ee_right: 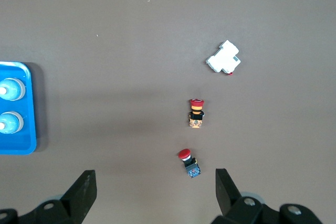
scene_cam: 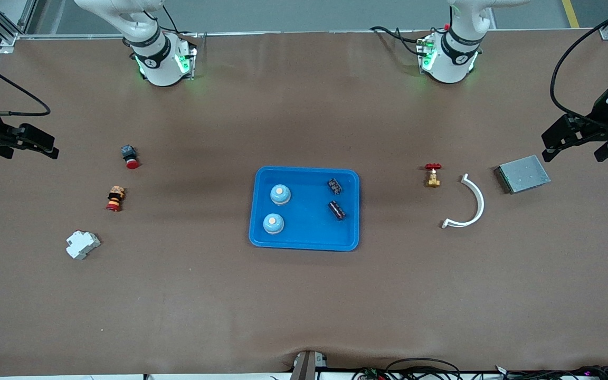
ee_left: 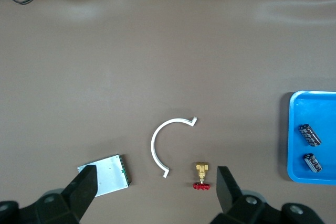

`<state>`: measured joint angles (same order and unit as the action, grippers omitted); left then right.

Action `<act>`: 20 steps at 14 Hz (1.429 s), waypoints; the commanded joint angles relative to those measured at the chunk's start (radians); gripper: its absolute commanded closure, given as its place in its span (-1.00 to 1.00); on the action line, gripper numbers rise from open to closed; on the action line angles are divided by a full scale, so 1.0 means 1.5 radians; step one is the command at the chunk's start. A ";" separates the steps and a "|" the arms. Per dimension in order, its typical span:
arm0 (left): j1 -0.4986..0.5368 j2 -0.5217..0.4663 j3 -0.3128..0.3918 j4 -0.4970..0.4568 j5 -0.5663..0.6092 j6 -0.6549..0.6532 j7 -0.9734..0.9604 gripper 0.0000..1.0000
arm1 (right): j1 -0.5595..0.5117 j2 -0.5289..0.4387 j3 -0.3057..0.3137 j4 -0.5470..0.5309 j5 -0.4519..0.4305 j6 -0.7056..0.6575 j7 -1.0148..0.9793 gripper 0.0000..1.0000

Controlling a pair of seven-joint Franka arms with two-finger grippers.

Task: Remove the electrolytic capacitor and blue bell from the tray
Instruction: 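Move the right gripper toward the bells while the left gripper approaches capacitors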

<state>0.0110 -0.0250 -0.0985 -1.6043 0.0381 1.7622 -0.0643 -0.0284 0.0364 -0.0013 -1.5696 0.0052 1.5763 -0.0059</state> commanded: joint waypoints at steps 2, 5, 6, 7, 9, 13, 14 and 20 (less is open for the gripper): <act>-0.002 0.002 -0.001 0.012 -0.013 -0.011 -0.003 -1.00 | -0.006 -0.014 0.001 -0.013 -0.008 0.010 -0.010 -1.00; 0.000 0.002 -0.001 0.012 -0.013 -0.019 -0.001 -1.00 | -0.006 -0.014 0.000 -0.013 -0.007 0.014 -0.010 -1.00; 0.000 0.004 -0.001 0.012 -0.013 -0.019 -0.001 -1.00 | -0.007 -0.014 0.000 -0.013 -0.003 0.013 -0.009 -1.00; 0.001 0.008 -0.001 0.012 -0.013 -0.020 -0.001 -1.00 | -0.006 -0.014 0.000 -0.014 -0.003 0.013 -0.009 -1.00; 0.003 0.014 -0.001 0.012 -0.013 -0.020 -0.001 -1.00 | -0.005 -0.014 0.000 -0.017 -0.003 0.014 -0.009 -1.00; -0.014 0.030 -0.002 0.007 -0.013 -0.040 -0.046 -1.00 | 0.001 -0.017 0.003 -0.019 -0.002 0.014 -0.009 -1.00; -0.036 0.041 -0.005 0.007 -0.013 -0.042 -0.064 -1.00 | 0.001 -0.017 0.003 -0.020 -0.001 0.015 -0.008 -1.00; -0.123 0.113 -0.008 0.012 -0.011 -0.043 -0.212 -1.00 | 0.043 -0.026 0.006 -0.032 0.000 0.021 0.042 -1.00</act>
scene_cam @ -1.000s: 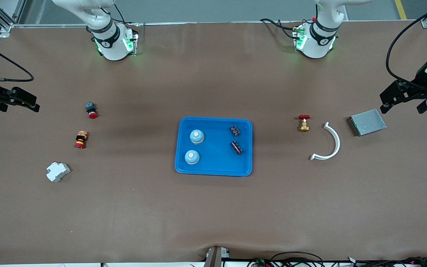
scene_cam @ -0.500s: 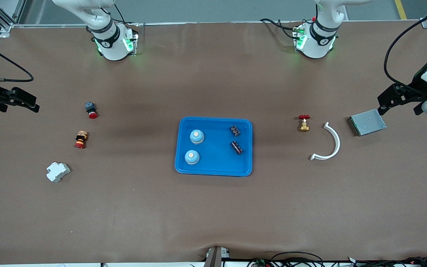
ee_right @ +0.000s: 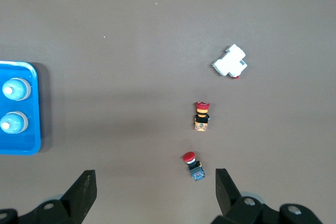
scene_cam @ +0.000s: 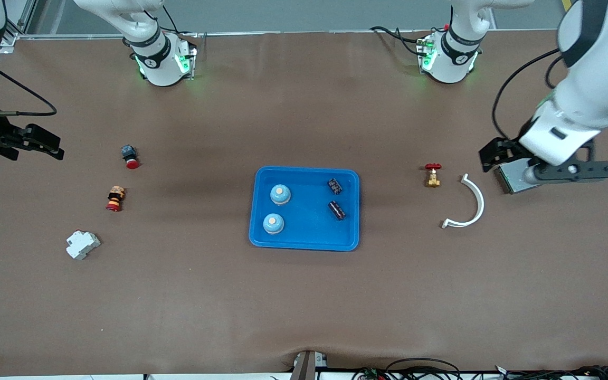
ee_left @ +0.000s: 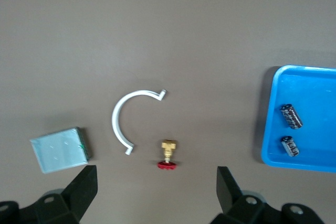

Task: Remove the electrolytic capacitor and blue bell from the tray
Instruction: 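Move the right gripper toward the bells while the left gripper approaches capacitors, then lower the right gripper over a bell while the left gripper lowers over capacitor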

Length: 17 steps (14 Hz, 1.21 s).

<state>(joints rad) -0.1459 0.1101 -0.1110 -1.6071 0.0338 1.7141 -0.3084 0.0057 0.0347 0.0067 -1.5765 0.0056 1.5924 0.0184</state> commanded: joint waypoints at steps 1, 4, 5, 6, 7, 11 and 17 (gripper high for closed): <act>-0.029 0.035 -0.001 0.015 -0.008 -0.010 -0.076 -1.00 | 0.027 -0.025 0.002 -0.036 0.002 0.010 0.033 -1.00; -0.055 0.068 -0.002 0.015 -0.018 -0.004 -0.135 -1.00 | 0.058 -0.032 0.002 -0.073 0.010 0.023 0.103 -1.00; -0.055 0.076 -0.002 0.016 -0.038 -0.004 -0.149 -1.00 | 0.068 -0.034 0.002 -0.082 0.010 0.032 0.123 -1.00; -0.054 0.084 -0.002 0.021 -0.058 0.001 -0.163 -1.00 | 0.082 -0.035 0.002 -0.089 0.010 0.035 0.147 -1.00; -0.055 0.100 -0.002 0.041 -0.079 0.008 -0.191 -1.00 | 0.094 -0.034 0.002 -0.096 0.014 0.043 0.167 -1.00; -0.083 0.157 -0.001 0.082 -0.092 0.026 -0.350 -1.00 | 0.138 -0.031 0.002 -0.147 0.047 0.119 0.235 -1.00; -0.129 0.200 0.000 0.084 -0.087 0.109 -0.471 -1.00 | 0.210 -0.032 0.002 -0.236 0.047 0.198 0.313 -1.00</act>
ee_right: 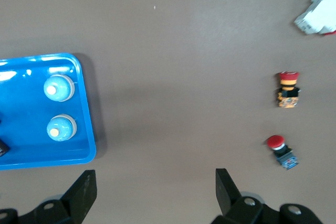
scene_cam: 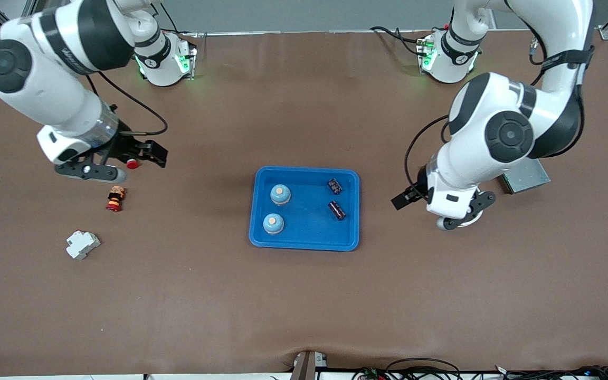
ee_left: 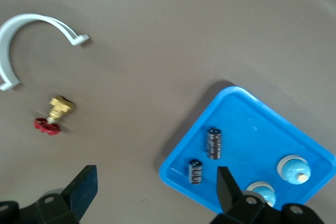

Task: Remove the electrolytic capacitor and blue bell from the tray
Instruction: 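Lower the right gripper over a bell while the left gripper lowers over capacitor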

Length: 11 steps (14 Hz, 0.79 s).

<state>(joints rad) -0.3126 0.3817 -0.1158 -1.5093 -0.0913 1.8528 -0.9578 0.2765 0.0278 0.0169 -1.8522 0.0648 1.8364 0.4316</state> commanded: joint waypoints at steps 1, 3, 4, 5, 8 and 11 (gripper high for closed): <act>-0.024 0.026 0.004 0.017 -0.004 0.026 -0.053 -1.00 | 0.046 -0.028 -0.005 -0.064 0.008 0.052 0.059 -1.00; -0.041 0.039 0.004 0.018 0.006 0.048 -0.083 -1.00 | 0.085 -0.026 -0.005 -0.085 0.008 0.088 0.112 -1.00; -0.048 0.045 0.004 0.018 0.010 0.057 -0.100 -1.00 | 0.107 -0.024 -0.005 -0.094 0.008 0.104 0.142 -1.00; -0.054 0.053 0.004 0.018 0.012 0.068 -0.116 -1.00 | 0.125 -0.017 -0.005 -0.100 0.008 0.117 0.170 -1.00; -0.078 0.073 0.004 0.017 0.017 0.095 -0.150 -1.00 | 0.186 0.014 -0.006 -0.128 0.008 0.194 0.260 -1.00; -0.093 0.093 0.004 0.017 0.023 0.115 -0.175 -1.00 | 0.222 0.070 -0.006 -0.128 0.007 0.251 0.314 -1.00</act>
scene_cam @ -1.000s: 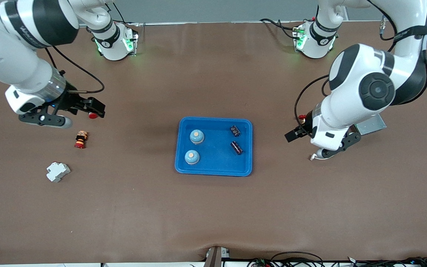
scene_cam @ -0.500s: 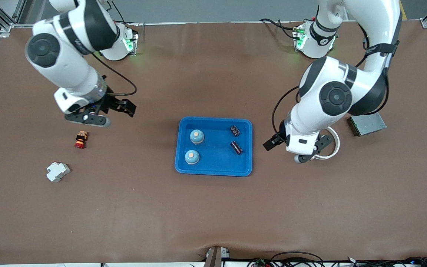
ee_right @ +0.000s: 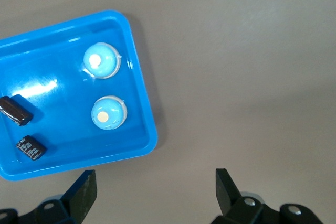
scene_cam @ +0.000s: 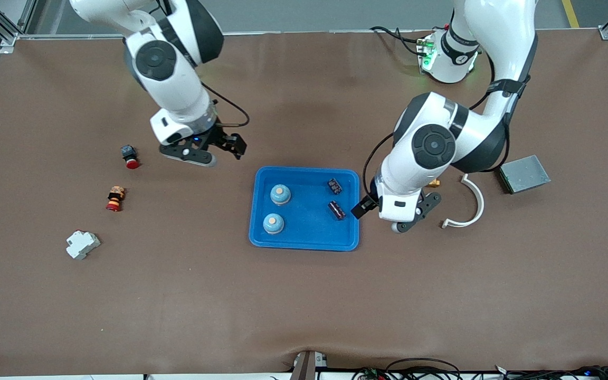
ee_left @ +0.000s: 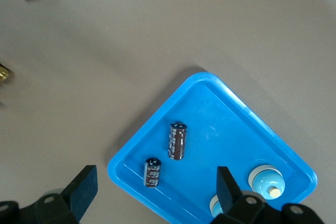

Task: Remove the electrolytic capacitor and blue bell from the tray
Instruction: 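Lower the right gripper over a bell while the left gripper lowers over capacitor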

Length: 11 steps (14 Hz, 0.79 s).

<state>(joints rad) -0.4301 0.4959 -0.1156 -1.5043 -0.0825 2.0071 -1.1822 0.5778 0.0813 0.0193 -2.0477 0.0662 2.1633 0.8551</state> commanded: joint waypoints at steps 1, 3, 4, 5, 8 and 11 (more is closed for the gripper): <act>-0.017 0.023 0.003 0.014 0.019 0.019 -0.036 -1.00 | 0.029 0.050 -0.008 0.002 0.006 0.053 0.042 -1.00; -0.034 0.036 0.003 0.011 0.036 0.035 -0.059 -1.00 | 0.044 0.082 -0.008 0.005 0.004 0.084 0.063 -1.00; -0.044 0.047 0.004 0.011 0.050 0.036 -0.076 -1.00 | 0.052 0.097 -0.008 0.006 0.000 0.105 0.075 -1.00; -0.046 0.054 0.003 0.012 0.062 0.041 -0.092 -1.00 | 0.060 0.111 -0.009 0.009 -0.002 0.121 0.085 -1.00; -0.059 0.079 0.003 0.012 0.064 0.069 -0.143 -1.00 | 0.074 0.155 -0.009 0.037 -0.005 0.141 0.108 -1.00; -0.065 0.105 0.003 0.012 0.064 0.093 -0.191 -1.00 | 0.082 0.208 -0.011 0.088 -0.009 0.143 0.134 -1.00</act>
<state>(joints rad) -0.5161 0.6253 -0.1155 -1.5035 -0.0087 2.1247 -1.4183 0.6817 0.3270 0.0181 -1.9955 0.0640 2.3846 1.0158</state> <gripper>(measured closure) 0.000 0.000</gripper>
